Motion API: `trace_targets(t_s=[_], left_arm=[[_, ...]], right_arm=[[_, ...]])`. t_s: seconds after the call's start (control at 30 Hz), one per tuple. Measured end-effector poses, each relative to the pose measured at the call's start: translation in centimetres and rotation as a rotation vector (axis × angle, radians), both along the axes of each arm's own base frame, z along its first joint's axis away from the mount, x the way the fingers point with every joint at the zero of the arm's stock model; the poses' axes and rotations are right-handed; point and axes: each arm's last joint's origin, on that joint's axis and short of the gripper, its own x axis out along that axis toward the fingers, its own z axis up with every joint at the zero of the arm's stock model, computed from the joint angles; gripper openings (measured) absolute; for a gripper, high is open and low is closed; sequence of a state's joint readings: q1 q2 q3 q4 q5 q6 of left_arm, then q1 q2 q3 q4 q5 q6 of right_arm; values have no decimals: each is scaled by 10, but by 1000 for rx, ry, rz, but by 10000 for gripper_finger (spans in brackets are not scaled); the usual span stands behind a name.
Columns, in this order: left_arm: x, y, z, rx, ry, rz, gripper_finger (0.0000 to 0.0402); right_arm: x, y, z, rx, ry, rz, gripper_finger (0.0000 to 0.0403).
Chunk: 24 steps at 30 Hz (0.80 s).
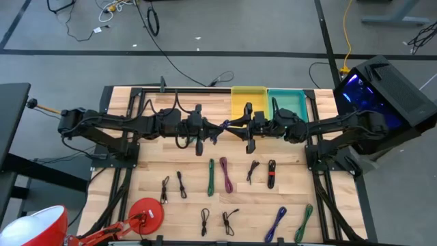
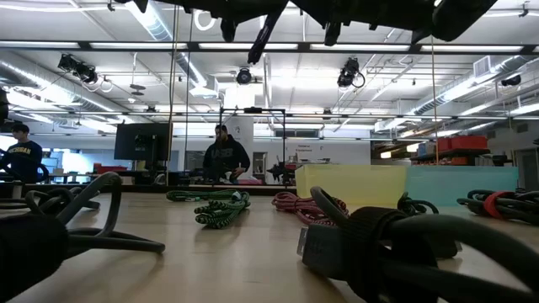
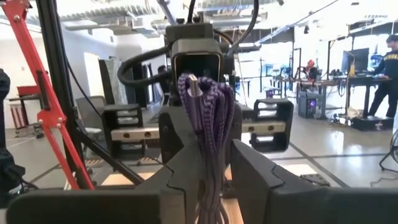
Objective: Pick & Place USB Port
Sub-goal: Put the top purple charger cable into the yellow bin
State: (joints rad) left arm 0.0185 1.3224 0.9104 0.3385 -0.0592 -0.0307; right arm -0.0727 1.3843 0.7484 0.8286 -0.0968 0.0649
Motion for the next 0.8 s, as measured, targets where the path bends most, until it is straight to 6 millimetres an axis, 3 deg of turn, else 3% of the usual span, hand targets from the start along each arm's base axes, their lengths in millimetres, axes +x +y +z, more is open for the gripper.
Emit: trace_targets(t_s=[0.23,0.37,0.6,0.8], left_arm=[[0,0,2,-2,-17,-8,18],[0,0,-1,-11,3,-3,22],[-1,2,-5,-11,54,4,85],[-5,4,-3,-14,67,-7,112]], right_arm=[[24,-1,4,-23,10,16,88],[37,-2,8,-38,77,21,29],[36,-3,8,-57,154,-3,16],[26,-7,12,-61,231,-77,16]])
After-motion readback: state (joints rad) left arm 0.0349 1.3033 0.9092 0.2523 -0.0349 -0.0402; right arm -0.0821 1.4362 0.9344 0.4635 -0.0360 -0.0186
